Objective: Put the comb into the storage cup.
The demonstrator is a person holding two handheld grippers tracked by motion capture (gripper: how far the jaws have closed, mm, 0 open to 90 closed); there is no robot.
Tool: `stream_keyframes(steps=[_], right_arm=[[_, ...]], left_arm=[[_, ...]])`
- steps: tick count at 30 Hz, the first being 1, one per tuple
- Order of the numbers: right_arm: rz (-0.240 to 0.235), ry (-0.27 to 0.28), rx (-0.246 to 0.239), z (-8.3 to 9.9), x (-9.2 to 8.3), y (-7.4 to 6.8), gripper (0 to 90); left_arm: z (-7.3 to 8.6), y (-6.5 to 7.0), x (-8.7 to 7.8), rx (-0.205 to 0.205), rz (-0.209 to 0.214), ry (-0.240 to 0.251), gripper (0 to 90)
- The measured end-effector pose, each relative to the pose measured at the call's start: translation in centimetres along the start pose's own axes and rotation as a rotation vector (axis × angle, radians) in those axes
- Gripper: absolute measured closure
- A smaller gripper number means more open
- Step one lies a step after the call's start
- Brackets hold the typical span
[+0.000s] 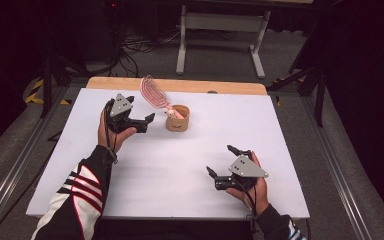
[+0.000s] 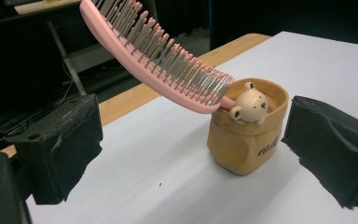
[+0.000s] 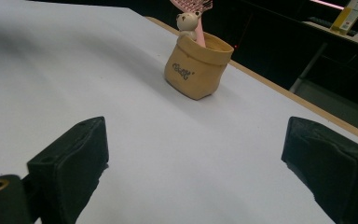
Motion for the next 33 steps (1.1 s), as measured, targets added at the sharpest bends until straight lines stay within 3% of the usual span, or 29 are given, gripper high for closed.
stream_keyframes(steps=[13, 24, 33], right_arm=[[0.001, -0.002, -0.003, 0.0, 0.1, 0.0, 7.7], [0.002, -0.008, 0.0, 0.0, 0.1, -0.1, 7.7], [0.004, -0.007, -0.001, -0.1, 0.2, -0.2, 7.7]], left_arm=[[0.3, 1.1, -1.7, 0.035, 0.015, 0.035, 5.5], [1.7, 2.6, -3.6, 0.065, 0.063, 0.056, 5.3], [1.6, 3.4, -4.5, 0.099, 0.081, 0.068, 4.9]])
Point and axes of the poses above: each handheld gripper's, and its own axes: x roughly forward along the jaws, z roughly out of its underside, y roughly to its right, the point moved 3 cm from there along x, roughly forward along the jaws, and after that the axes turned 5 degrees about -x, right-handed, at the moved point
